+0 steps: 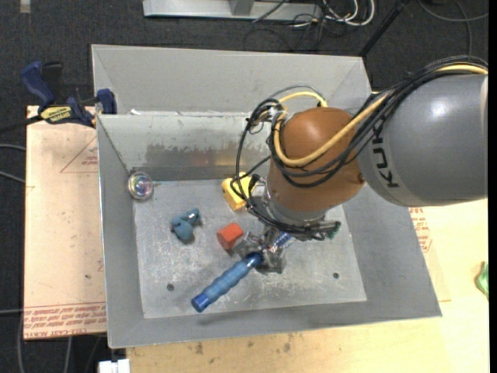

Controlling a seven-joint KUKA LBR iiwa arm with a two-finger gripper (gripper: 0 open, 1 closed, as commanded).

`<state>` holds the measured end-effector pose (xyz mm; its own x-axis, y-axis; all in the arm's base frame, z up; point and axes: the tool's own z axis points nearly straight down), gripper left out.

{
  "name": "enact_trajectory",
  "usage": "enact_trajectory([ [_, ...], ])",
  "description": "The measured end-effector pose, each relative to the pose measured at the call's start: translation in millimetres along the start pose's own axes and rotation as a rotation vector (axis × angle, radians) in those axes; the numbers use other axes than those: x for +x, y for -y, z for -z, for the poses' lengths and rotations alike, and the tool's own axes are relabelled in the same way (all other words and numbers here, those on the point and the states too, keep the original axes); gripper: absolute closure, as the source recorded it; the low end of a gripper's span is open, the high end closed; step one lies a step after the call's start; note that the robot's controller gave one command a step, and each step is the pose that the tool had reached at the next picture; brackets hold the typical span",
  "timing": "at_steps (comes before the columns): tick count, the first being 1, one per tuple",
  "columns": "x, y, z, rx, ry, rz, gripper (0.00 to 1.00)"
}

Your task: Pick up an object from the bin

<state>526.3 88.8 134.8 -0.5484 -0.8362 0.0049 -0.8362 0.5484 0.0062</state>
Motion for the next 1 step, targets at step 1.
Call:
enact_trajectory([
  [1,-2.3,-32.5,80.6,0.01,0.012,-0.019,1.0],
])
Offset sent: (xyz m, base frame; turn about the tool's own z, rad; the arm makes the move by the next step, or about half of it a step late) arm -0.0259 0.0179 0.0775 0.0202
